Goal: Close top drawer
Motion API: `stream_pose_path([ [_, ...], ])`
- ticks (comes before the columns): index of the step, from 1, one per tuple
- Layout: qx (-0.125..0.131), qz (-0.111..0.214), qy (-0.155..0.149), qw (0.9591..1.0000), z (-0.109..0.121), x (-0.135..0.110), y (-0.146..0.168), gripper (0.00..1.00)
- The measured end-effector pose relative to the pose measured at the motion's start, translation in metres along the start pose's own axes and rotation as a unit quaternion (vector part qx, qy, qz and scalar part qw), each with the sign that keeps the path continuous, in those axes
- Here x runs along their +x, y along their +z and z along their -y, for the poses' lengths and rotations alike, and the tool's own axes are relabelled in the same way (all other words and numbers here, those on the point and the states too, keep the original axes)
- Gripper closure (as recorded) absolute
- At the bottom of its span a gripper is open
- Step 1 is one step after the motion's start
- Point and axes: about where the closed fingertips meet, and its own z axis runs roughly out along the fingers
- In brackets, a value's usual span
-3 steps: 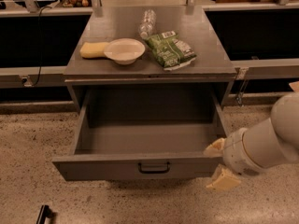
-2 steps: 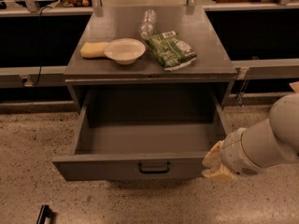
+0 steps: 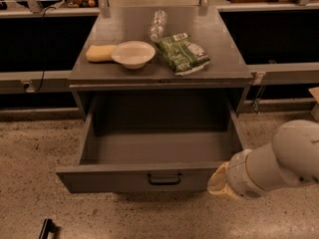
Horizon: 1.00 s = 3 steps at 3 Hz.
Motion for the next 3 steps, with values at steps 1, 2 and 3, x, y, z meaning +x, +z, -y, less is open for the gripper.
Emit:
stream_pose_path([
  [1, 0.021, 0.014, 0.02, 0.9995, -0.002, 0.008, 0.043, 1.0],
  [2, 0.048, 0.022, 0.025, 0.9983, 0.009, 0.01, 0.075, 1.0],
  [3, 0.076, 0.029, 0.028, 0.9963, 0.028, 0.011, 0.096, 1.0],
])
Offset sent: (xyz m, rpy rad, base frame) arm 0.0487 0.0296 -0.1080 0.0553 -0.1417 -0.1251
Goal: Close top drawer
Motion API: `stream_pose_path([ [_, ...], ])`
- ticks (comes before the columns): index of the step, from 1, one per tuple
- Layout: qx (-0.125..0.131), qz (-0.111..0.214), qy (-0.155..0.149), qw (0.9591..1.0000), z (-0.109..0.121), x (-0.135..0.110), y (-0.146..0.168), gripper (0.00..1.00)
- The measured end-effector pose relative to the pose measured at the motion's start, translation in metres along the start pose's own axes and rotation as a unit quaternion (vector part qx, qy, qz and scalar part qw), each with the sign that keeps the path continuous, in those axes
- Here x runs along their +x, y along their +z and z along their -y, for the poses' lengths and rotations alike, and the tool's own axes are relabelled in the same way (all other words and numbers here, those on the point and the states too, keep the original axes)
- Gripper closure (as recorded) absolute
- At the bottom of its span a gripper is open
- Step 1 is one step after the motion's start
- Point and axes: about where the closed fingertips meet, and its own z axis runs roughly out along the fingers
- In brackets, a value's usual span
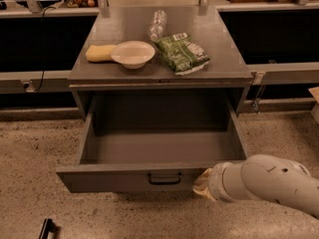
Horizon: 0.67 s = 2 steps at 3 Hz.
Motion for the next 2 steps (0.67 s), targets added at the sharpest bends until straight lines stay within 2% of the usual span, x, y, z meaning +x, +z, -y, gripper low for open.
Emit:
stream_pose_path([
  [2, 0.033, 0.003, -0.007, 0.9994, 0.044, 0.003, 0.019, 1.0],
])
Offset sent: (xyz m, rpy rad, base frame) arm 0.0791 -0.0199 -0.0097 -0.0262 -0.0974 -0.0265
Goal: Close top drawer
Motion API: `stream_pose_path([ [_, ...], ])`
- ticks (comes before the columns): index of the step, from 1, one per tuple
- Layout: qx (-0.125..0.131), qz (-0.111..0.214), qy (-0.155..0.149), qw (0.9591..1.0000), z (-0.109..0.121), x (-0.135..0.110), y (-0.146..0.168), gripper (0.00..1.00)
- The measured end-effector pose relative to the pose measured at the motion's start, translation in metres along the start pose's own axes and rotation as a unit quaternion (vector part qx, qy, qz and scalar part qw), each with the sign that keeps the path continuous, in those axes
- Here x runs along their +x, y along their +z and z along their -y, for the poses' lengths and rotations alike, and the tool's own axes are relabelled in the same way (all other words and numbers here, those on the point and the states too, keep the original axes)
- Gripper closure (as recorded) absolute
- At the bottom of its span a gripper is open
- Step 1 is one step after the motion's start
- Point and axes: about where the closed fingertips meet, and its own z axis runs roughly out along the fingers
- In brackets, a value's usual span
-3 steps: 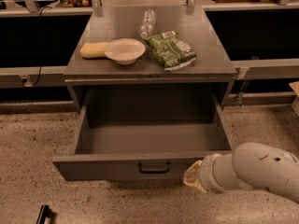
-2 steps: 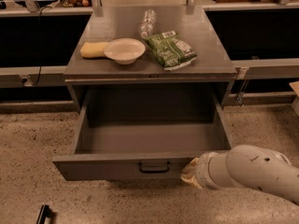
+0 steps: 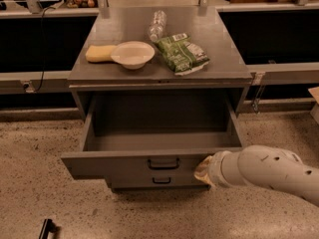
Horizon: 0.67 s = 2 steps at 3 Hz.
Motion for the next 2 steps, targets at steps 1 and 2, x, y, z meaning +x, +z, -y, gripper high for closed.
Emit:
stream_pose_path([
  [1, 0.012, 0.001, -0.008, 0.9999, 0.039, 0.01, 0.009, 1.0],
  [2, 0.027, 0.008, -0.021, 0.9994, 0.083, 0.012, 0.021, 1.0],
])
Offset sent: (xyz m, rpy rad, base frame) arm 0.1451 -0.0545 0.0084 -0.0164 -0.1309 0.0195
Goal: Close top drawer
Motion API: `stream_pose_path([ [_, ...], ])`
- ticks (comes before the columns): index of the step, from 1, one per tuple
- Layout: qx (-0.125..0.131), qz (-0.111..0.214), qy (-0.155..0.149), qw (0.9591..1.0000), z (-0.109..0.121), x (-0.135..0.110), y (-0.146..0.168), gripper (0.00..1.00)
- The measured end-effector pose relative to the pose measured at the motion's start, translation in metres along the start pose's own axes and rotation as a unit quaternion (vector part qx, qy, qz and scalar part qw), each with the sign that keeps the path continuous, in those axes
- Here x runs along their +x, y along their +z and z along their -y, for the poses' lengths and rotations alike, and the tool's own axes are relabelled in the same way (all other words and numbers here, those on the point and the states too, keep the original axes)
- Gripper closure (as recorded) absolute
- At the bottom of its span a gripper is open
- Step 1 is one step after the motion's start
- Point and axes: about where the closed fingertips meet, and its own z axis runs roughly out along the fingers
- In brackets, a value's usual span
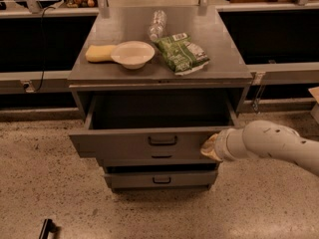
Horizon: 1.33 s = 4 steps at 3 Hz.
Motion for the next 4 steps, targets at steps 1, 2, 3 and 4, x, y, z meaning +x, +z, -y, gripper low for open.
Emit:
stream_pose_path([
  [1, 0.019, 0.01, -0.016, 0.9996, 0.045, 0.0, 0.014, 1.0],
  [2, 0.034, 0.019, -0.03, 0.9988, 0.085, -0.006, 0.031, 1.0],
  [3, 0.04, 0.028, -0.034, 0.9982, 0.107, -0.011, 0.045, 1.0],
  [4, 0.038, 0.035, -0.031, 0.9982, 0.11, -0.011, 0.05, 1.0],
])
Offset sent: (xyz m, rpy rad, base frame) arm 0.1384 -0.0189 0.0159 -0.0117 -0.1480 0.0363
